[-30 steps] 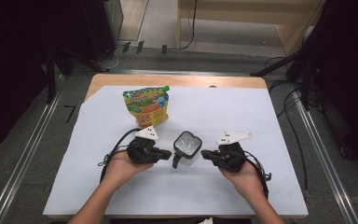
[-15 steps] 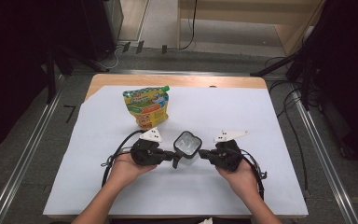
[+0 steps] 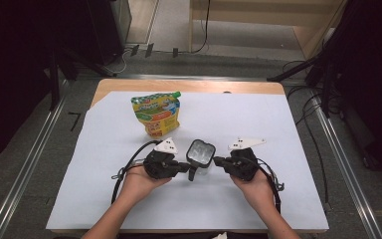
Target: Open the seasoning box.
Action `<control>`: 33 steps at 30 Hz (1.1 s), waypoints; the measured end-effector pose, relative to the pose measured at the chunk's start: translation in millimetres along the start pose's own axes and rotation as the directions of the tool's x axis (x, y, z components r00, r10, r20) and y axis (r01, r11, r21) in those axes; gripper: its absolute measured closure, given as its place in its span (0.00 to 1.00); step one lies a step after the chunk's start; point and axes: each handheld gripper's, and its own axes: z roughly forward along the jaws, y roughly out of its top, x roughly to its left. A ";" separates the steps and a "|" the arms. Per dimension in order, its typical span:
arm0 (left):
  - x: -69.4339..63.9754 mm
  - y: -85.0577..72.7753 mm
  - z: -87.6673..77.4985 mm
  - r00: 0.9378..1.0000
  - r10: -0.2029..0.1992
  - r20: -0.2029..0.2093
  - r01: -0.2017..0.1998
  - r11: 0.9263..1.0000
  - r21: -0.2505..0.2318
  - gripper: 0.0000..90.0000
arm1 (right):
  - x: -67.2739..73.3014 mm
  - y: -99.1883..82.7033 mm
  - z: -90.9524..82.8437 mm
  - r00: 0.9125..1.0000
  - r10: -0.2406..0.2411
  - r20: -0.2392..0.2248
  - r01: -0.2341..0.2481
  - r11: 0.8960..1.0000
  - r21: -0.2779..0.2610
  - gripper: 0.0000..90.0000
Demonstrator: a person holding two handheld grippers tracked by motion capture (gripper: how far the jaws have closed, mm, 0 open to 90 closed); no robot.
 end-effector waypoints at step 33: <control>-35.5 22.4 40.8 0.995 0.040 0.087 -0.038 0.999 -0.025 0.98 | -10.4 -9.9 -21.3 0.997 0.024 0.067 -0.023 1.000 -0.016 1.00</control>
